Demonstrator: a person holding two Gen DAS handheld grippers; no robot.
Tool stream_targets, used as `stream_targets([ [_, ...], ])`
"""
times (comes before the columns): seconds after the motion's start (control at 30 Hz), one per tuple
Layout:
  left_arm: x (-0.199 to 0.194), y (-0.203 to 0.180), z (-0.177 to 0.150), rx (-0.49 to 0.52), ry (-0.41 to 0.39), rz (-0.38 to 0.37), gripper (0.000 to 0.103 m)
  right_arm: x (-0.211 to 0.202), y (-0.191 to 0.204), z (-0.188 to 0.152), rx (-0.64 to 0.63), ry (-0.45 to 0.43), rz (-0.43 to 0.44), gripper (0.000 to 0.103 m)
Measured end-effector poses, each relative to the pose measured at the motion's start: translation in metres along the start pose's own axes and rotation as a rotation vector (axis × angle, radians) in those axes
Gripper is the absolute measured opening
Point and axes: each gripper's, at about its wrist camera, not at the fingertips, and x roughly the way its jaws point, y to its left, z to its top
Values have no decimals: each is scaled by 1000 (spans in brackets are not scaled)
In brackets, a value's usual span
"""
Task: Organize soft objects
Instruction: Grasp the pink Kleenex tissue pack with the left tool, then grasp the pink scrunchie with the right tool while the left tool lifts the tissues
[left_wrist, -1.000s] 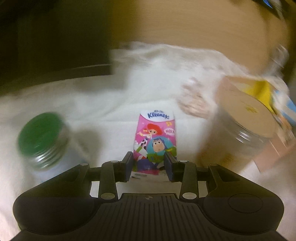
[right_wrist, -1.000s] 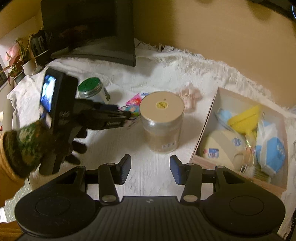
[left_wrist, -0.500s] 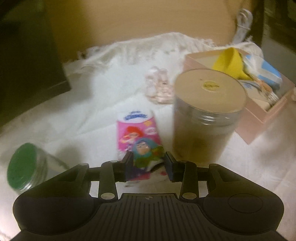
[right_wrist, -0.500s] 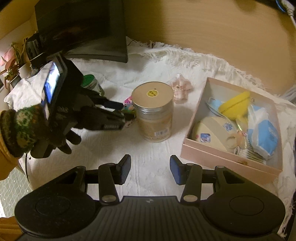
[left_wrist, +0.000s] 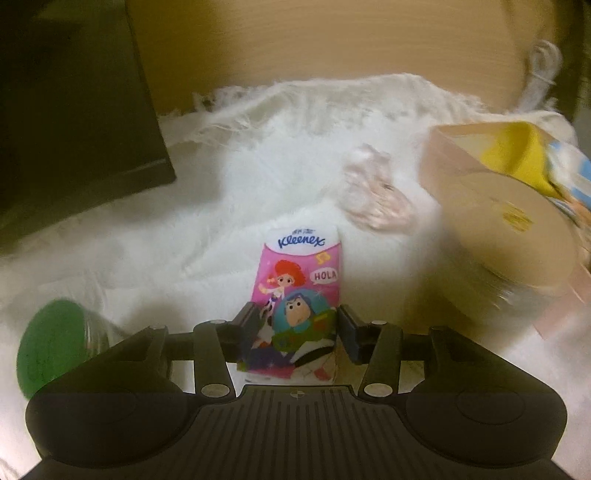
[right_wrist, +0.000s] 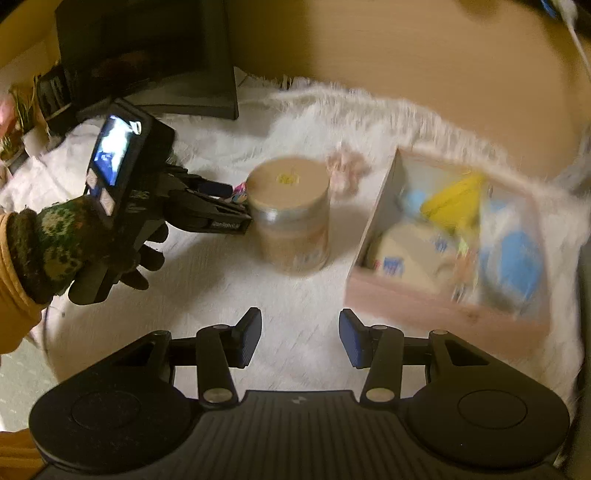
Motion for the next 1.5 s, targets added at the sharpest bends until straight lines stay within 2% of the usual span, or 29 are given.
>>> stream_targets([
  [0.03, 4, 3, 3, -16, -6, 10, 54, -1, 2, 9, -14, -8, -7, 47],
  [0.1, 12, 12, 9, -54, -19, 9, 54, -4, -1, 36, -3, -21, 17, 55],
  [0.2, 19, 26, 15, -121, -41, -14, 58, 3, -19, 87, 94, -7, 103, 64],
  [0.27, 24, 35, 15, -175, -49, -45, 63, 19, -31, 120, 168, 26, 135, 66],
  [0.33, 32, 42, 13, -205, -49, -76, 67, 46, -38, 152, 221, 74, 117, 67],
  [0.37, 38, 45, 12, -223, -20, -95, 68, 64, -41, 165, 237, 106, 104, 67],
  [0.4, 37, 45, 9, -215, -51, -96, 68, 86, -43, 178, 263, 147, 83, 67],
  [0.5, 38, 46, 9, -221, -52, -99, 68, 145, -45, 195, 294, 264, 30, 67],
  [0.63, 31, 50, 7, -257, -43, -115, 60, 205, -46, 197, 296, 391, -54, 65],
  [0.67, 26, 50, 2, -263, -40, -116, 59, 214, -48, 196, 307, 410, -69, 62],
  [0.7, 21, 49, -1, -270, -41, -118, 58, 220, -49, 195, 319, 422, -73, 46],
  [0.73, 16, 49, -5, -277, -44, -119, 58, 224, -50, 195, 326, 431, -64, 37],
  [0.77, 11, 49, -9, -282, -44, -121, 57, 226, -49, 195, 328, 438, -50, 23],
  [0.83, 1, 49, -13, -292, -34, -117, 55, 222, -45, 196, 324, 437, -15, 17],
  [0.87, -6, 48, -13, -297, -23, -111, 55, 215, -39, 199, 313, 424, 0, 9],
  [0.97, -37, 52, -8, -317, -39, -99, 55, 184, -20, 208, 263, 359, 64, 9],
  [1.17, -100, 63, 9, -342, -173, -53, 55, 91, 8, 220, 150, 164, 177, 9],
  [1.33, -131, 72, 19, -407, -235, -33, 55, 19, -6, 214, 135, 37, 223, 9],
  [1.5, -150, 61, 36, -430, -295, -26, 55, -35, -31, 202, 165, -63, 242, 9],
])
